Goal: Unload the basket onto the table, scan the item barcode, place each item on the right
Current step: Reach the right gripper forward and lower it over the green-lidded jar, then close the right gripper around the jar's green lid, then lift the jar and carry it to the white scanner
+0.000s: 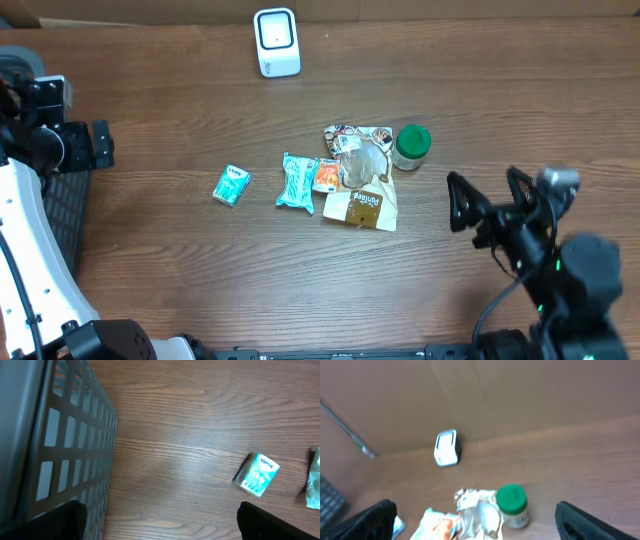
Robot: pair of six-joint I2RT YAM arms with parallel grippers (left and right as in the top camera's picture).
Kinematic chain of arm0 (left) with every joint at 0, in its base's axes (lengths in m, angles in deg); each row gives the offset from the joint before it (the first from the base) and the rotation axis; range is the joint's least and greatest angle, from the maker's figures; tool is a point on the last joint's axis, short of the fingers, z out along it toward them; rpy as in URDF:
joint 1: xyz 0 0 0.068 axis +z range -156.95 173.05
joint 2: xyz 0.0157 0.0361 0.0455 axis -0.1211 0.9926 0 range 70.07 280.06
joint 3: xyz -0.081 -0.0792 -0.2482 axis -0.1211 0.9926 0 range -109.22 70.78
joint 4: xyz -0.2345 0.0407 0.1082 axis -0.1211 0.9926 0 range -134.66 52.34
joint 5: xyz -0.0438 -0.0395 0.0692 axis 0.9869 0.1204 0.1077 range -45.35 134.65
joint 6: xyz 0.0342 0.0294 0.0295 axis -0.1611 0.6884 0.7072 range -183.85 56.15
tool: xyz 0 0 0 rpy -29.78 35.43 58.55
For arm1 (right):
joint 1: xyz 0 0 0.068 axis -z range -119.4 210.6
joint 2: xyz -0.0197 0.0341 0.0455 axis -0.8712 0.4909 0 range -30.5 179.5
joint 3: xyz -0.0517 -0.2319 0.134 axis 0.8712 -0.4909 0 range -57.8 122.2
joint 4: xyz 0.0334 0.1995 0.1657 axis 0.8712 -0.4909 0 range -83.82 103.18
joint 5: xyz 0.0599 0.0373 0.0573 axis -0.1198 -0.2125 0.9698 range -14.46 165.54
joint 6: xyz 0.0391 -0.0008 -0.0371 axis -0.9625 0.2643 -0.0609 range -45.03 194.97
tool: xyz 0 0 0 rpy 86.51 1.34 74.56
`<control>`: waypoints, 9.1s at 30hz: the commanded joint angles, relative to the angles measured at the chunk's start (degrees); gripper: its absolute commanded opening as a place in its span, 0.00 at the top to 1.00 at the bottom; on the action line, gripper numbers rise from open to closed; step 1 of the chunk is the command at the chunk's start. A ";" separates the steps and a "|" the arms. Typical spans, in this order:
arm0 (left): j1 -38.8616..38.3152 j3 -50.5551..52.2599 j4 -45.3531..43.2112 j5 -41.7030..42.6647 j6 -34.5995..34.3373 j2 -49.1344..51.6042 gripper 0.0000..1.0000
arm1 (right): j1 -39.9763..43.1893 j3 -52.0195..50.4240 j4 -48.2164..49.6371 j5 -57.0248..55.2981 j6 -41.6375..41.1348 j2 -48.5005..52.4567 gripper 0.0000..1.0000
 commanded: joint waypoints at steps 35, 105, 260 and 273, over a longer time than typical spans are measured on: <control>0.57 -0.04 0.00 0.70 -0.59 -0.28 0.00 | 0.28 47.12 -19.80 1.70 26.53 72.04 0.00; 0.57 -0.04 0.00 0.68 -0.59 -0.26 0.00 | -4.90 59.41 -42.77 -7.50 -0.09 81.96 0.15; 0.57 -0.04 0.02 0.68 -0.59 -0.26 0.00 | -25.20 83.45 2.05 -22.75 24.87 94.88 0.71; 0.57 -0.04 0.02 0.68 -0.59 -0.28 0.00 | -23.85 83.45 33.64 -20.57 46.27 110.46 0.70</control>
